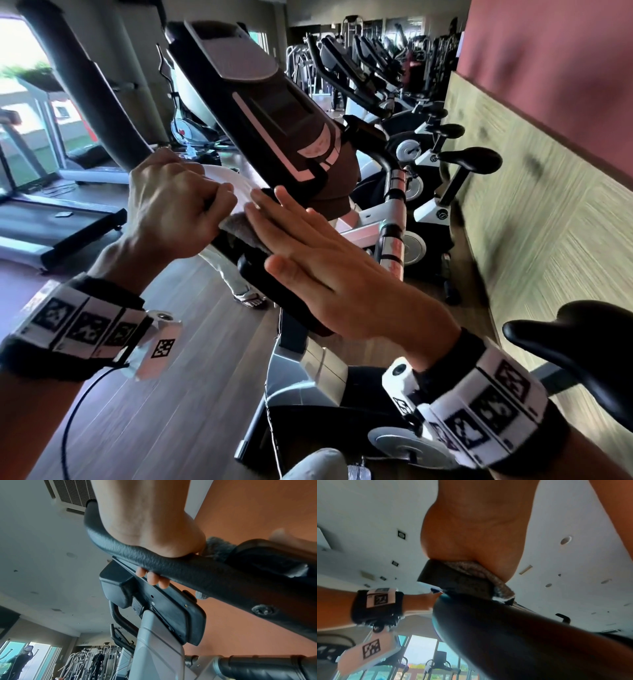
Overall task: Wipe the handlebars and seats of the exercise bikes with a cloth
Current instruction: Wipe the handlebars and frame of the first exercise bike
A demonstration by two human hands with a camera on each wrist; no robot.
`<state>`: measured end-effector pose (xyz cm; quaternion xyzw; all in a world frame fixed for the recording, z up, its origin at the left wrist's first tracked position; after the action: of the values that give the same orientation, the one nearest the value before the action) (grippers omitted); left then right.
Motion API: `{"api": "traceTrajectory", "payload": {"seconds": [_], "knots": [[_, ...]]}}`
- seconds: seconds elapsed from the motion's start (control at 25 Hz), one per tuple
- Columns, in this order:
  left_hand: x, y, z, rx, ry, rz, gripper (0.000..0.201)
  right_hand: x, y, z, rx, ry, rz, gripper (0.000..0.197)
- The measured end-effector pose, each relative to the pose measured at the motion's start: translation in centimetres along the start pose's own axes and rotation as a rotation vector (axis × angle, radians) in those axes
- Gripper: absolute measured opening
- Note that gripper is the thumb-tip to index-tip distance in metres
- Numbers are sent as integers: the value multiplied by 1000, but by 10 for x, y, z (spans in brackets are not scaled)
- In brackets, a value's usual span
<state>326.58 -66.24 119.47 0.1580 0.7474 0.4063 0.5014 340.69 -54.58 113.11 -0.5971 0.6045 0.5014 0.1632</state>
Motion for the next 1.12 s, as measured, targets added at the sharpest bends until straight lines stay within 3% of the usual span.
{"api": "traceTrajectory", "payload": {"seconds": [0.2,0.36,0.56,0.72,0.96,1.12], "knots": [[1,-1,-3,4,23,6,53,1,-17,-3,-107,-50,16,57],[1,-1,-2,12,14,1,54,-2,0,1,-36,22,-3,57],[2,-2,-5,-8,33,-6,53,-2,-16,2,-94,-19,-2,57],[-3,1,3,34,2,31,51,-2,8,3,-32,7,11,58],[2,-2,-3,-9,39,4,52,-5,-16,10,-67,77,-22,55],[1,0,0,30,28,17,54,0,2,1,-61,0,44,57]]}}
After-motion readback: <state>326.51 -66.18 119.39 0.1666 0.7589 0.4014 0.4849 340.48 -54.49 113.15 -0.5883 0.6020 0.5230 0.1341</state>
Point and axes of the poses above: each hand's wrist, its own y-axis towards the middle knuckle, its own x-axis out of the palm, z = x × y, the point moved 6 cm from there along y, towards the middle knuckle, and after that the axes turned 2 degrees about -z, right-handed, at the moved point
